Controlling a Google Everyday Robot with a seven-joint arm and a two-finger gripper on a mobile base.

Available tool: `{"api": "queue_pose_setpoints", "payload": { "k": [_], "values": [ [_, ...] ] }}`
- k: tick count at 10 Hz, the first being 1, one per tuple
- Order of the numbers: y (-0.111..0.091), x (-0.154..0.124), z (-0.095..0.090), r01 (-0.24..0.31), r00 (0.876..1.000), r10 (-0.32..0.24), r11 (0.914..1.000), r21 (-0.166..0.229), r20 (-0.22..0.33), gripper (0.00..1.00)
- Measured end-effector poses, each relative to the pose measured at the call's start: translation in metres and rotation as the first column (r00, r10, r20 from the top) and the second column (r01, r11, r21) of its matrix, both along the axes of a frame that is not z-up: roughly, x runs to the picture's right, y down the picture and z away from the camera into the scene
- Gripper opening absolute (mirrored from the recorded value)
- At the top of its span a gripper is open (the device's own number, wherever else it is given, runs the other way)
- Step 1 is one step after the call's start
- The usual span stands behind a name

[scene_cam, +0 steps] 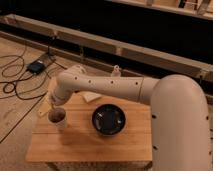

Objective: Pick up the ceramic bowl

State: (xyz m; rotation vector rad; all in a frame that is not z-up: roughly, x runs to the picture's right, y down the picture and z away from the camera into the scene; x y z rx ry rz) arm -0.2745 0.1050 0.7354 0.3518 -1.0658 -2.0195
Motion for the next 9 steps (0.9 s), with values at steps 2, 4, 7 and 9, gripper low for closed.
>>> {"api": "queue_pose_setpoints", "payload": {
  "k": [2, 4, 7, 9],
  "values": [
    [0.0, 0.0, 0.0, 0.0, 1.0, 0.0, 1.0, 0.0, 0.0, 0.8],
    [-0.001, 0.003, 0.002, -0.002, 1.0, 0.002, 1.0, 0.0, -0.004, 0.8],
    [-0.012, 0.069, 0.03, -0.032, 0.995, 0.032, 0.9995, 0.0, -0.097, 0.8],
    [-0.015, 0.109, 0.044, -0.052, 0.987, 0.051, 0.9986, -0.002, -0.154, 0.8]
  ]
}}
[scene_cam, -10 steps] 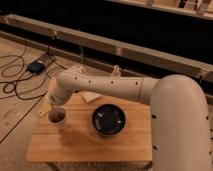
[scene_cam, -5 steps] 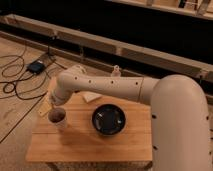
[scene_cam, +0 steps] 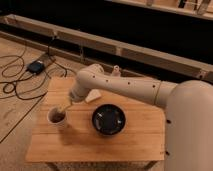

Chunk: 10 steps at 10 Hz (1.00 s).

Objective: Pick up the ceramic bowl

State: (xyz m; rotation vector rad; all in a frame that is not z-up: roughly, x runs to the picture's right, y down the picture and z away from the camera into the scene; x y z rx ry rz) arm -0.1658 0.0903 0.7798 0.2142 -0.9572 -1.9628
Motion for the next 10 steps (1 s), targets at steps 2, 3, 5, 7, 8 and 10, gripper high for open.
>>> {"api": "queue_pose_setpoints", "payload": {
  "k": [2, 3, 5, 7, 8, 10],
  "values": [
    [-0.001, 0.034, 0.009, -0.024, 0.998, 0.024, 0.9997, -0.003, -0.051, 0.8],
    [0.0, 0.052, 0.013, -0.041, 0.996, 0.04, 0.9991, -0.009, -0.084, 0.8],
    [0.008, 0.085, 0.017, -0.072, 0.987, 0.068, 0.9971, -0.023, -0.146, 0.8],
    [0.019, 0.113, 0.019, -0.099, 0.975, 0.09, 0.9944, -0.036, -0.202, 0.8],
    [0.025, 0.127, 0.019, -0.113, 0.968, 0.101, 0.9927, -0.041, -0.229, 0.8],
    [0.037, 0.158, 0.018, -0.14, 0.95, 0.12, 0.9889, -0.05, -0.29, 0.8]
  ]
}}
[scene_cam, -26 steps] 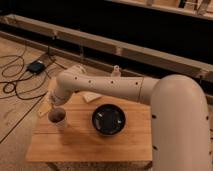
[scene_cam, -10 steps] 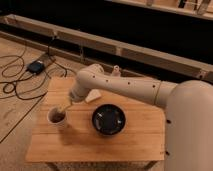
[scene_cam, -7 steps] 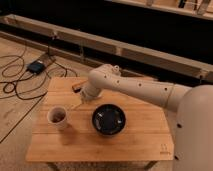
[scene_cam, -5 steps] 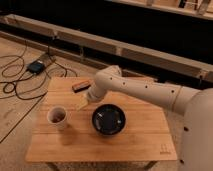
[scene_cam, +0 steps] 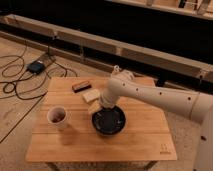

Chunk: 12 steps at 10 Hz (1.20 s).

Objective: Pick up the ceramic bowl

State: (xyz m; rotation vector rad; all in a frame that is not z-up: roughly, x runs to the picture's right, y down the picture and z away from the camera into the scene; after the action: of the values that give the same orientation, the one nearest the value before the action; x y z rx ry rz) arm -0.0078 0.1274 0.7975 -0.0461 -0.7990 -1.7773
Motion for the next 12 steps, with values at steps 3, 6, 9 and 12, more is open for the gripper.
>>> {"api": "queue_pose_setpoints", "payload": {
  "k": [3, 6, 9, 12],
  "values": [
    [0.015, 0.033, -0.006, -0.02, 0.998, 0.019, 0.9995, -0.022, -0.064, 0.8],
    [0.037, 0.061, -0.007, -0.055, 0.993, 0.049, 0.9972, -0.05, -0.111, 0.8],
    [0.059, 0.078, 0.001, -0.093, 0.987, 0.082, 0.9928, -0.075, -0.14, 0.8],
    [0.076, 0.084, 0.014, -0.114, 0.983, 0.098, 0.9886, -0.098, -0.156, 0.8]
  ]
}}
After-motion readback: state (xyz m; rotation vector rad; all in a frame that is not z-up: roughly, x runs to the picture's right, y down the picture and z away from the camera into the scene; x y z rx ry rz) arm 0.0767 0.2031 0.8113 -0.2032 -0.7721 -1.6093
